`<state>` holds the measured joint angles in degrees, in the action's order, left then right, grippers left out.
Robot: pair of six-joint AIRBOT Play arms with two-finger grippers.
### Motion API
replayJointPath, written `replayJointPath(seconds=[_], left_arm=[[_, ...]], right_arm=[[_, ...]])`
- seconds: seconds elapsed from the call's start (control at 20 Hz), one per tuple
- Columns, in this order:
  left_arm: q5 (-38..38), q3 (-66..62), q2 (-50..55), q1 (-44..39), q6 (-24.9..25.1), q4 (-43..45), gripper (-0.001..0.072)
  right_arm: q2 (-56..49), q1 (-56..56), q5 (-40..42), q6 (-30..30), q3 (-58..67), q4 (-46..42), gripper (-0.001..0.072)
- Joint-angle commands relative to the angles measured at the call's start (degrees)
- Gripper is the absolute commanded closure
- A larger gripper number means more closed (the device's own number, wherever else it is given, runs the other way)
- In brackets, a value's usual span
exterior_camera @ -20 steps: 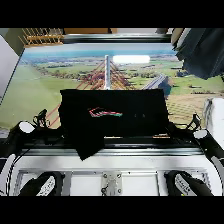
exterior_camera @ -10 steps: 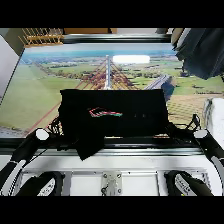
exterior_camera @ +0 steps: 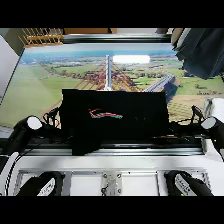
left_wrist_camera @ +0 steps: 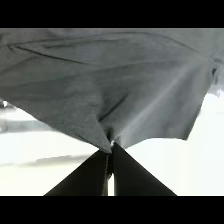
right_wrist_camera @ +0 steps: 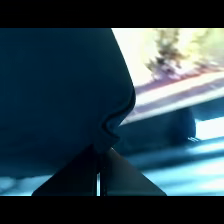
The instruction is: Fold the clothes and pants, and hang the long-sleeved shirts on hangers.
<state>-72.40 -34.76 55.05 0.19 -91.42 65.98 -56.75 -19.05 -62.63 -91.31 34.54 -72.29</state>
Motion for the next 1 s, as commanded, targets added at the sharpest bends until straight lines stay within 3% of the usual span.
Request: replayJointPath(seconds=[0.0, 0.2, 0.55, 0.95], left_arm=[[-6.60, -6.54, 0.00, 0.46, 1.20, 1.55, 0.0700], [-3.91, -15.63, 3.23, 0.52, 1.22, 1.92, 0.0700], [-1.84, -34.03, 21.42, 0.81, 2.78, 1.88, 0.0700], [-1.60, -52.83, 39.80, 0.39, 3.58, 1.42, 0.0700]], right_arm=[[-0.28, 0.13, -10.78, -0.02, 6.95, -5.66, 0.0702], [-3.74, 0.28, -11.39, -0.52, 12.20, -5.49, 0.0702], [-16.96, 4.96, -10.67, -1.95, 23.96, -4.92, 0.0701], [-27.87, 6.05, -1.40, -4.94, 34.12, 0.28, 0.0699]])
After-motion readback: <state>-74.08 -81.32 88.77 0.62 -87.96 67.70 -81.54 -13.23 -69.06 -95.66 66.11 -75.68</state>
